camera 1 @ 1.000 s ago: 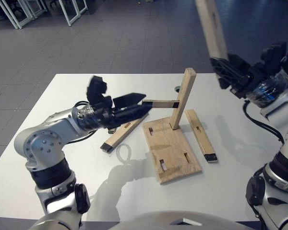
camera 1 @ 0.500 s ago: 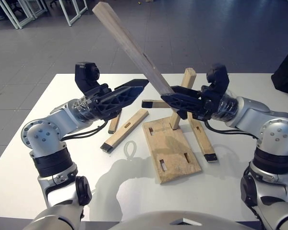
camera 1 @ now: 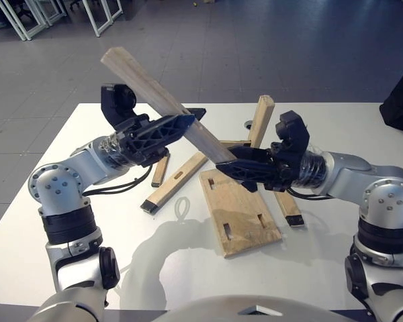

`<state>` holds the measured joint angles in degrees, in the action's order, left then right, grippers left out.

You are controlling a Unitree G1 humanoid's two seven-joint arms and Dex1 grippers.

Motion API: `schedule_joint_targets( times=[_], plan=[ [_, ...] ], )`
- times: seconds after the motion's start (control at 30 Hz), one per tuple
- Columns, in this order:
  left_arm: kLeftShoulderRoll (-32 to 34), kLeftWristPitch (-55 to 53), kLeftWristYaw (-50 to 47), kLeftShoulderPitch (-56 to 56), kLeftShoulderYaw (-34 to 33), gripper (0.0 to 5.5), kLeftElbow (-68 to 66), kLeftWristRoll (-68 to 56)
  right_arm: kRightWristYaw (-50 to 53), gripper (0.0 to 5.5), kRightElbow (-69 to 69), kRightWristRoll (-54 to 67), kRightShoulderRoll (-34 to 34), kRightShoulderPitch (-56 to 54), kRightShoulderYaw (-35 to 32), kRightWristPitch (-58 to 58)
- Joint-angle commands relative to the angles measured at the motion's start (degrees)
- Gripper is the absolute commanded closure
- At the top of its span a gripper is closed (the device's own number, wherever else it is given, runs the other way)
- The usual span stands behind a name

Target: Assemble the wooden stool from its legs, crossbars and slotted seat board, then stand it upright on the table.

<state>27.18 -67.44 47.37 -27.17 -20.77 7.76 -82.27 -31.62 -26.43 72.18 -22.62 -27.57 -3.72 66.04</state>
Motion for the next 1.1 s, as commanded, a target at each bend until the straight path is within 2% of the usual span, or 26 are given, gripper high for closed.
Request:
schedule_joint_targets(
  times=[0.03, 0.13, 0.23, 0.27, 0.37, 0.53, 0.63, 0.77, 0.9, 1.1],
  plan=[
    [1.4, -0.6, -0.5, -0.1, 0.8, 2.93, 0.0, -2.3, 0.4, 3.47, -0.6, 0.2, -0.7, 0.6, 0.7, -1.0],
    [1.9, -0.6, -0.5, 0.7, 1.8, 3.28, 0.1, -1.6, 0.4, 3.47, -0.7, 0.2, -1.1, 0.8, 1.0, -1.4],
    [1.9, -0.3, -0.9, 1.0, 2.0, 3.29, -0.5, -2.0, 1.0, 3.47, -0.2, 0.1, -1.1, 0.5, 0.8, -1.9],
    [1.7, -0.1, -1.0, 0.7, 1.9, 3.29, -1.2, -2.4, 1.3, 3.11, 0.2, 0.5, -1.1, 0.3, 0.5, -1.9],
    [2.2, 0.6, -1.0, 0.0, 1.2, 3.37, -2.8, -2.1, 0.7, 2.47, 0.0, 3.4, -2.5, 0.3, -0.6, -1.1],
    [8.6, 5.0, 0.9, 0.1, -4.8, 3.46, -7.1, 1.9, 2.0, 1.38, -1.1, 5.8, -11.8, 1.4, -8.7, -2.0],
    [10.0, 9.9, -0.1, 2.7, -5.6, 3.46, -5.7, 7.9, 7.8, 1.34, -4.8, -5.2, -14.6, 8.1, -4.3, -2.9],
    [8.3, 23.2, 1.1, 9.5, 3.4, 3.46, 0.7, 25.6, 10.0, 1.34, -8.4, -20.6, -16.8, 17.8, 6.1, -7.6],
    [7.8, 37.6, 10.4, 11.6, 13.1, 3.46, -4.3, 39.9, 7.9, 1.34, -8.1, -38.9, -23.0, 20.0, 18.4, -15.7],
    [3.7, 49.5, 15.7, 7.2, 19.0, 3.46, -14.9, 49.3, 5.9, 1.34, -9.8, -45.2, -20.1, 20.2, 24.0, -17.6]
  ],
)
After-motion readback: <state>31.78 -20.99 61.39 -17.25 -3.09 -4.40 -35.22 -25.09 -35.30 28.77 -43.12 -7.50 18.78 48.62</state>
